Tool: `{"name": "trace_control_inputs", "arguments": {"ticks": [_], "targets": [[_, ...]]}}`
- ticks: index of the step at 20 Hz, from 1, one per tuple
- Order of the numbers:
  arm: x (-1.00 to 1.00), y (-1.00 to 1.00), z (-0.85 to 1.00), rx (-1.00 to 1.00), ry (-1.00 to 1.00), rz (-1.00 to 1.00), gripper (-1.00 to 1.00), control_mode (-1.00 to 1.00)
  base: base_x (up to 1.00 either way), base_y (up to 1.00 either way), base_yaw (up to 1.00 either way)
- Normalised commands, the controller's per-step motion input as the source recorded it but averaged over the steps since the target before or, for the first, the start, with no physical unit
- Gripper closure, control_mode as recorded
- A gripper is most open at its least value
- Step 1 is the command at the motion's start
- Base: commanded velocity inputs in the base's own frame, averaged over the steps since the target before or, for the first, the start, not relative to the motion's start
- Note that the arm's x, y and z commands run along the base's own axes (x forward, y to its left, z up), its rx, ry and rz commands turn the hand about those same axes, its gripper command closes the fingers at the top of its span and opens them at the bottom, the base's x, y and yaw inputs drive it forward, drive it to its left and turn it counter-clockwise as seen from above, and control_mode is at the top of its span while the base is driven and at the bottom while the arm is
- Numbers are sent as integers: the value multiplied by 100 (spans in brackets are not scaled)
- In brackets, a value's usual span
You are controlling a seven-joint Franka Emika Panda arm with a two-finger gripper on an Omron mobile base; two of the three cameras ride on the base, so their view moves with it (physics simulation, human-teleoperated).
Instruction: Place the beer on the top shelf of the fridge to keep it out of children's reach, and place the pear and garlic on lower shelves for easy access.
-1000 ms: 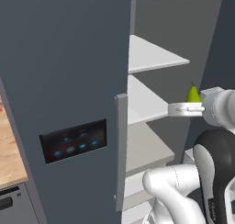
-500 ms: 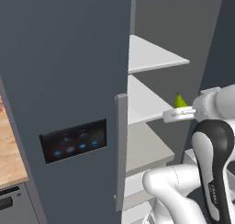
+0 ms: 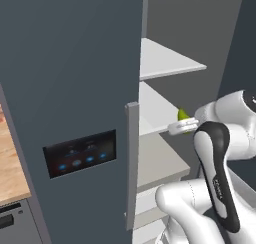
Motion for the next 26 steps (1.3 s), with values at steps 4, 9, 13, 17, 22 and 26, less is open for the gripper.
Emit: {"name": "trace_control_inputs", "arguments": {"ticks": [4, 9, 13, 17, 22, 26], "targets": [[66, 0, -34, 0, 0, 1, 100, -100, 0, 0, 0], [71, 0, -19, 0, 0, 0, 100, -100, 0, 0, 0], [71, 0, -18, 0, 0, 0, 100, -100, 0, 0, 0], [61, -2, -12, 0, 0, 0, 100, -100, 0, 0, 0], [58, 0, -12, 0, 0, 0, 100, -100, 0, 0, 0], [60, 0, -26, 0, 3, 0, 100, -100, 0, 0, 0]]}}
